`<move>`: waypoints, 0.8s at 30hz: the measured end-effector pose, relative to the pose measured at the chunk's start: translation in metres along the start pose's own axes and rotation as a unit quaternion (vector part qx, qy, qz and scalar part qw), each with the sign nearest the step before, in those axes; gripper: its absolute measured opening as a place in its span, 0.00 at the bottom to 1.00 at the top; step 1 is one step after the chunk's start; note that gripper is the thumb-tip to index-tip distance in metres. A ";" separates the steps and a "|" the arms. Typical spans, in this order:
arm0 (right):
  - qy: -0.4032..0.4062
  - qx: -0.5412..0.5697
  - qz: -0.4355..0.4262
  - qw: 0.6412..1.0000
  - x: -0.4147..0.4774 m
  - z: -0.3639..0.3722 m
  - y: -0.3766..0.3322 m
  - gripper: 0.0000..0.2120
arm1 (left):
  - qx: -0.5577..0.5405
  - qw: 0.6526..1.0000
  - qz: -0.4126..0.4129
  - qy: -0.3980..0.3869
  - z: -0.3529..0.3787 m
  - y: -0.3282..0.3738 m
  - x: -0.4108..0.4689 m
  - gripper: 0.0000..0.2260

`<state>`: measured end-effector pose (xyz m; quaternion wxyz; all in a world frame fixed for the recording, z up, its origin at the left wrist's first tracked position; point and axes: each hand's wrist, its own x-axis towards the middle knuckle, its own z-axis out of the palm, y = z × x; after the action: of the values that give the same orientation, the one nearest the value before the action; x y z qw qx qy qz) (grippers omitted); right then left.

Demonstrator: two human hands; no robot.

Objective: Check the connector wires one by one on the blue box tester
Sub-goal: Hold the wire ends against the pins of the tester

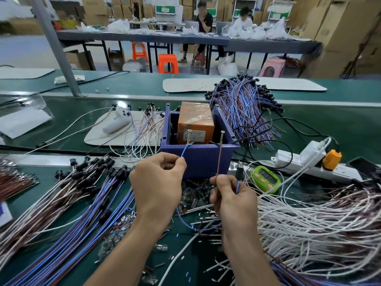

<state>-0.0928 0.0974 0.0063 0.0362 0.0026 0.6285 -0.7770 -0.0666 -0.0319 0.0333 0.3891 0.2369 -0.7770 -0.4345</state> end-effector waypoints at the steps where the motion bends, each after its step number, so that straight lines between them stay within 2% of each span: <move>1: 0.003 0.008 0.001 1.000 0.000 -0.001 0.000 0.16 | -0.002 1.000 0.000 0.001 0.000 0.000 0.000 0.16; 9: 0.016 0.044 0.007 0.999 0.002 -0.002 0.001 0.15 | -0.015 1.000 -0.012 -0.003 0.000 0.002 -0.002 0.15; 15: -0.001 -0.022 -0.021 1.000 0.001 -0.001 0.003 0.15 | 0.011 1.000 -0.012 0.005 -0.002 0.003 0.001 0.14; 20: 0.025 0.026 -0.023 0.999 -0.003 -0.004 0.002 0.17 | -0.008 1.000 -0.020 0.009 -0.001 0.004 -0.002 0.15; 22: 0.023 0.045 -0.021 0.998 -0.006 -0.005 0.000 0.18 | -0.026 0.999 -0.024 -0.003 -0.002 0.006 -0.002 0.13; 24: 0.007 0.065 -0.008 0.998 -0.009 -0.005 -0.004 0.18 | -0.081 0.995 -0.033 -0.051 -0.002 0.010 -0.004 0.10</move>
<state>-0.0844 0.1039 0.0092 0.0257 0.0053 0.5770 -0.8163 -0.0628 -0.0252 0.0412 0.3529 0.2074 -0.7496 -0.5202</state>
